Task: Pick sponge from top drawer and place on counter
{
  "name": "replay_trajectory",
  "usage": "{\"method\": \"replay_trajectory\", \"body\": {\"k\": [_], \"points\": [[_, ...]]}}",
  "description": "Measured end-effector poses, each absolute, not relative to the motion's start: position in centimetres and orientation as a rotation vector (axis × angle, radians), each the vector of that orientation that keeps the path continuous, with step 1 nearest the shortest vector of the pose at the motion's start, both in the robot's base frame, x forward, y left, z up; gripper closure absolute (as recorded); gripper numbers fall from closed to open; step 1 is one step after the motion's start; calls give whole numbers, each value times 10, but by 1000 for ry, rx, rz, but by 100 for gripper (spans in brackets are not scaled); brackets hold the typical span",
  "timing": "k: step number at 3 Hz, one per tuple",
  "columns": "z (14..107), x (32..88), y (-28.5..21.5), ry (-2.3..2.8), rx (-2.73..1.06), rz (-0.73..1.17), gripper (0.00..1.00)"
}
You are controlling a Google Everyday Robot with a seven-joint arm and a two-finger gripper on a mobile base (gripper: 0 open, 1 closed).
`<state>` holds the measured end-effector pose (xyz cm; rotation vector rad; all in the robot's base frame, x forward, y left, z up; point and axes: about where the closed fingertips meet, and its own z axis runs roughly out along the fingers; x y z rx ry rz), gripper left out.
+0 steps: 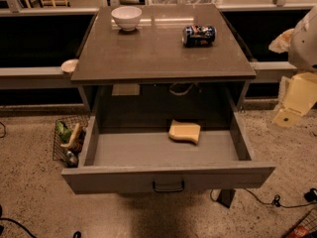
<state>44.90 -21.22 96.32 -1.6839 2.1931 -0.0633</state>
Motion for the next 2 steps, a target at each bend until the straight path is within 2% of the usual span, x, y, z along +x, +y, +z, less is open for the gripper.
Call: {"method": "replay_trajectory", "body": {"k": [1, 2], "points": [[963, 449, -212, 2193, -1684, -63, 0], [929, 461, -205, 2167, -1698, 30, 0]]}}
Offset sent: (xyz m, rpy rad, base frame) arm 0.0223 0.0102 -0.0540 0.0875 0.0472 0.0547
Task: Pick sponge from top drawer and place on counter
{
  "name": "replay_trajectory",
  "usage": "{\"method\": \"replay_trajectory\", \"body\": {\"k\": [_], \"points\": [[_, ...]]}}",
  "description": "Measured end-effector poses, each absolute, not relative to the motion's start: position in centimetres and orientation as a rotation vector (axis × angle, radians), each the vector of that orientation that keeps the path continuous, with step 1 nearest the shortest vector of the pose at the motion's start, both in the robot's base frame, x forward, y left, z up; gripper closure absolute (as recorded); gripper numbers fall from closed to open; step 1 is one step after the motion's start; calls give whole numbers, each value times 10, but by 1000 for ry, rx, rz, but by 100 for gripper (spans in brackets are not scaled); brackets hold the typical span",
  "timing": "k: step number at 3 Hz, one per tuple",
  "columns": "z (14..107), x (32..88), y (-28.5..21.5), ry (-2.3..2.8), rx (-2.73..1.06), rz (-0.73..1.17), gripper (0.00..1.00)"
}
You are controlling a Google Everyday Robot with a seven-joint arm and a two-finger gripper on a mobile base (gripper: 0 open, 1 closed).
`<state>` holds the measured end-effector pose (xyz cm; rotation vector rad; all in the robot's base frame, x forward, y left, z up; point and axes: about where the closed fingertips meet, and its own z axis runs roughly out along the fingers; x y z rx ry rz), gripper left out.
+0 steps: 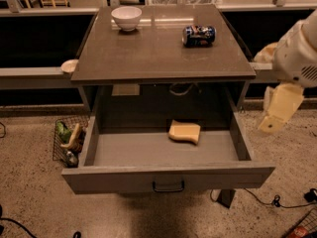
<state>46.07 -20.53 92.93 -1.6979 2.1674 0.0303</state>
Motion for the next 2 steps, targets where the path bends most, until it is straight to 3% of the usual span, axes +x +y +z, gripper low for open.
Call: {"method": "replay_trajectory", "body": {"k": [2], "points": [[837, 487, -187, 2132, -1628, 314, 0]]}}
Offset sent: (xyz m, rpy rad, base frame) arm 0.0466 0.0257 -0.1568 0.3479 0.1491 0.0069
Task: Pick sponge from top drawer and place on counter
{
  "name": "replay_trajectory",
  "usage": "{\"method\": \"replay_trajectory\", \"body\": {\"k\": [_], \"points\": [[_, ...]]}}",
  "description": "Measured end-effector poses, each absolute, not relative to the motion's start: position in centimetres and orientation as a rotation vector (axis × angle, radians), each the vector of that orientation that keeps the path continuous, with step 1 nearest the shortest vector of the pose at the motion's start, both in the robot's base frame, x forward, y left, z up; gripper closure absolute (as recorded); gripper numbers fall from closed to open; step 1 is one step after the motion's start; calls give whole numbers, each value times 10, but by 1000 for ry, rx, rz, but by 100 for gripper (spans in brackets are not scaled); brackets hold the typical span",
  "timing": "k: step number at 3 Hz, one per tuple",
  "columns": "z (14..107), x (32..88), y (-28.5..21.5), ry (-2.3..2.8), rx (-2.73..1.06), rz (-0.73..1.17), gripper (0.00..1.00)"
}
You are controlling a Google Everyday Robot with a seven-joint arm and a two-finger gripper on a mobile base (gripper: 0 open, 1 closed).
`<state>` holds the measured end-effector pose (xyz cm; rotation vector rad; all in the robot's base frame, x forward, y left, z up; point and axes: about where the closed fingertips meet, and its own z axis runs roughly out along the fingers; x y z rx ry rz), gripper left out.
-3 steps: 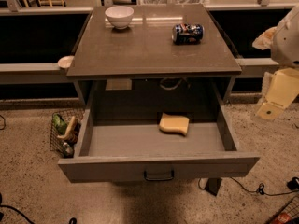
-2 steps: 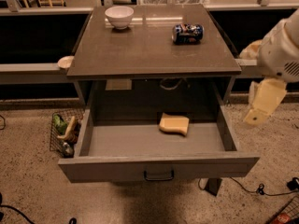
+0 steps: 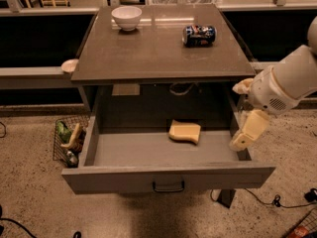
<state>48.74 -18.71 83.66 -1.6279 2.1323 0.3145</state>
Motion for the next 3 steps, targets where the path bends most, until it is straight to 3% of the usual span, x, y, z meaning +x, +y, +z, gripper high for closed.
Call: {"method": "replay_trajectory", "body": {"k": [1, 3], "points": [[789, 500, -170, 2090, -1613, 470, 0], [775, 513, -164, 2067, -1590, 457, 0]]}}
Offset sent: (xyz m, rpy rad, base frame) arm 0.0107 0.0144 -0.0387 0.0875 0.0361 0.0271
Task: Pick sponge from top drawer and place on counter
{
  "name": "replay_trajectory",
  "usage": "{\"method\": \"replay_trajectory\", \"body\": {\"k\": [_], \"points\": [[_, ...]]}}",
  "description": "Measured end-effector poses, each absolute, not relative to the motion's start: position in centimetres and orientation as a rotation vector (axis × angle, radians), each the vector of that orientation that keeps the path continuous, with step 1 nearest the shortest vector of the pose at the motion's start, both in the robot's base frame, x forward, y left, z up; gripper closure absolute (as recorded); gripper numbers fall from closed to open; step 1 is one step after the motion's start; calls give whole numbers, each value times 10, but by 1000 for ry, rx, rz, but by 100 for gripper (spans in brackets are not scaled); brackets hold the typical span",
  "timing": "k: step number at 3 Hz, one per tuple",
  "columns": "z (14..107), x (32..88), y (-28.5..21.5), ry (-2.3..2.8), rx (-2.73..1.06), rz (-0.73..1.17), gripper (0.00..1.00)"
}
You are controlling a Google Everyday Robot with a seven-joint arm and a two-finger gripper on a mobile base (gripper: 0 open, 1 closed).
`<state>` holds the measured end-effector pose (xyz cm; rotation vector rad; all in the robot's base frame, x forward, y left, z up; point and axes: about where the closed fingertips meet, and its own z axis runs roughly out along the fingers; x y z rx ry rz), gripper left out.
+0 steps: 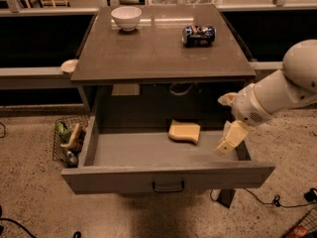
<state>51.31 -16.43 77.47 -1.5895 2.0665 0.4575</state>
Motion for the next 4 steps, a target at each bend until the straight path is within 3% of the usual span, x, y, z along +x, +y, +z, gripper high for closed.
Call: {"method": "replay_trajectory", "body": {"k": [4], "points": [[671, 604, -116, 1906, -1457, 485, 0]]}}
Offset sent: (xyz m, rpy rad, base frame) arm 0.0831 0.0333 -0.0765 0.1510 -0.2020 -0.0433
